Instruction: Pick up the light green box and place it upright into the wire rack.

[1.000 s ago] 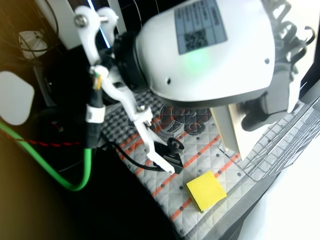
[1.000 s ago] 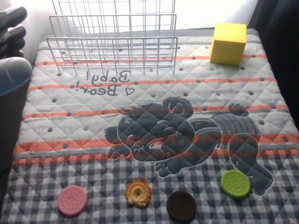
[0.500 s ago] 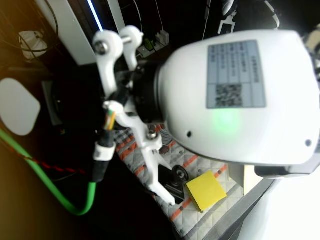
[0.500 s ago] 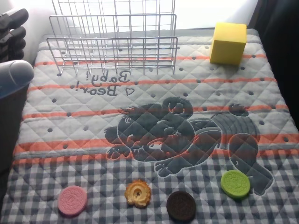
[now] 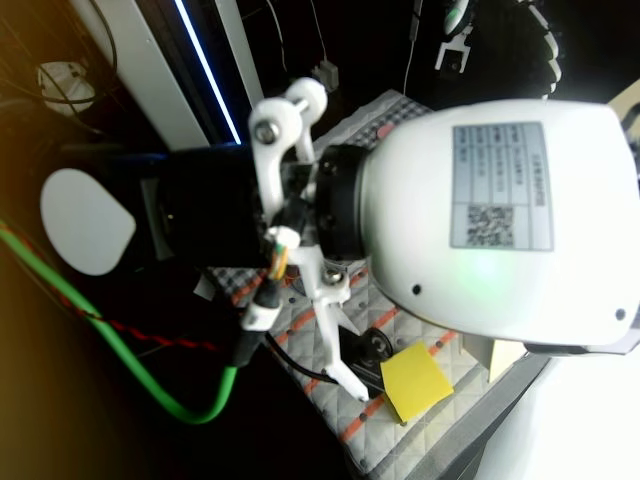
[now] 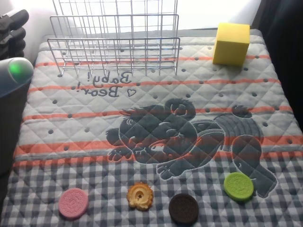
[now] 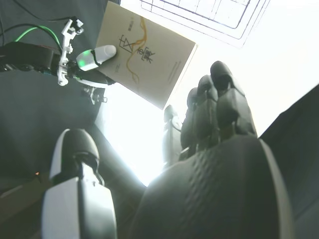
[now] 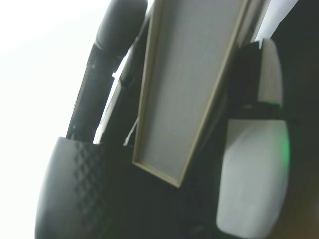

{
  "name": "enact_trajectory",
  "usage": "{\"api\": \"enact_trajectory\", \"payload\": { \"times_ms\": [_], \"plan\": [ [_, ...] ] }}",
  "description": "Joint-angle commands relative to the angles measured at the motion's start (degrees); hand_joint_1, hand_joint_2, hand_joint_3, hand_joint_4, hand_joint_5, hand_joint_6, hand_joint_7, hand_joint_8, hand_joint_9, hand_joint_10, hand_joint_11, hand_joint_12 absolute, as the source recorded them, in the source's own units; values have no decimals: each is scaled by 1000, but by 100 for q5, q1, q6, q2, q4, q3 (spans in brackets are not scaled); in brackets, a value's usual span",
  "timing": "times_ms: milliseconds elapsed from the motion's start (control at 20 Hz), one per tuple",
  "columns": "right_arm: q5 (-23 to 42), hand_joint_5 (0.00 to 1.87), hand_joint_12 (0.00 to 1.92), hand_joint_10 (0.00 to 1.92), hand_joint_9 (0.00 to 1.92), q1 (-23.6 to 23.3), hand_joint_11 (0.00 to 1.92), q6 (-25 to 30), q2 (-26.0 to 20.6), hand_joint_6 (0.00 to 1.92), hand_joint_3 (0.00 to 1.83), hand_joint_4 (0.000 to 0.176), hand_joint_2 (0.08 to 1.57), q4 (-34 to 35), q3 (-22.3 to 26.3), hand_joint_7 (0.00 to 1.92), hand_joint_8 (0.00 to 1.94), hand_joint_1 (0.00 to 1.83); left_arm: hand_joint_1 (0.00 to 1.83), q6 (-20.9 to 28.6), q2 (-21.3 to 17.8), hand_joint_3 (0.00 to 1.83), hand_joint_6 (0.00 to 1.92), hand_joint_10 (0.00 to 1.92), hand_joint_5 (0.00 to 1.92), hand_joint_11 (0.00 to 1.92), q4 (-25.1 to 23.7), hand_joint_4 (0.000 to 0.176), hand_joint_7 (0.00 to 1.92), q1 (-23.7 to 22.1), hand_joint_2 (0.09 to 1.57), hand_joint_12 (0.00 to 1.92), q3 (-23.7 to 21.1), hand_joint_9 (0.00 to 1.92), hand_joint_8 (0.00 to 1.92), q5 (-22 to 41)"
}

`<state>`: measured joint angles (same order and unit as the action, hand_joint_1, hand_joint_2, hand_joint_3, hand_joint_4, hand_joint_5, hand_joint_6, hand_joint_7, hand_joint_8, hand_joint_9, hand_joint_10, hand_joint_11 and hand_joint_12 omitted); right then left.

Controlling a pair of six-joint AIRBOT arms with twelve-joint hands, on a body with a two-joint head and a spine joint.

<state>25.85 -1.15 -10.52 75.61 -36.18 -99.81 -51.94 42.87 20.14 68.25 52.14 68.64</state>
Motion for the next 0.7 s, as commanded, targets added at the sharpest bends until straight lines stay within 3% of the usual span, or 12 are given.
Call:
{"api": "enact_trajectory", "payload": {
  "times_ms": [0,50,200,250,350,400,450,550,650],
  "plan": [
    [520,819,965,5,1556,-46,1169,16,-18,1216,1,0,1205,239,-25,1430,3,1119,478,85,26,4,0,4,146,0,25,176,125,-25,987,365,42,136,5,687],
    [520,819,1020,3,1552,-2,1145,16,-9,1215,0,0,1205,250,-16,1430,2,1118,493,92,27,4,4,4,157,0,25,176,132,-25,988,358,39,138,6,689],
    [521,830,1123,18,1586,115,1161,16,29,1198,0,0,1199,261,-8,1461,11,1123,482,103,37,2,2,1,167,0,27,137,140,-22,1002,418,37,150,1,689],
    [521,830,1128,21,1593,148,1171,16,29,1198,0,0,1199,288,3,1465,12,1123,482,103,44,0,1,2,168,0,27,140,139,-22,1000,428,37,153,0,688],
    [523,830,1129,19,1591,191,1173,16,29,1198,0,0,1198,330,9,1471,14,1123,462,116,47,1,0,0,177,0,27,124,154,-23,1006,511,34,167,0,694],
    [523,818,1114,14,1578,213,1161,16,29,1216,1,0,1204,345,8,1462,8,1119,456,117,48,2,0,0,175,0,27,105,155,-23,1012,547,33,169,0,691],
    [523,807,1121,9,1568,223,1136,16,29,1233,1,0,1210,358,7,1452,4,1116,450,117,49,2,1,1,163,0,26,117,140,-23,1014,495,33,149,1,689],
    [523,814,1114,6,1561,224,1124,16,33,1223,0,0,1208,370,-6,1452,3,1117,475,117,49,2,6,5,182,0,26,104,156,-22,1021,530,31,163,5,677],
    [523,811,1152,2,1548,193,1086,16,33,1227,0,0,1211,374,-9,1450,2,1113,510,117,59,0,7,4,196,0,24,112,164,-22,1020,497,34,165,4,664]
  ]
}}
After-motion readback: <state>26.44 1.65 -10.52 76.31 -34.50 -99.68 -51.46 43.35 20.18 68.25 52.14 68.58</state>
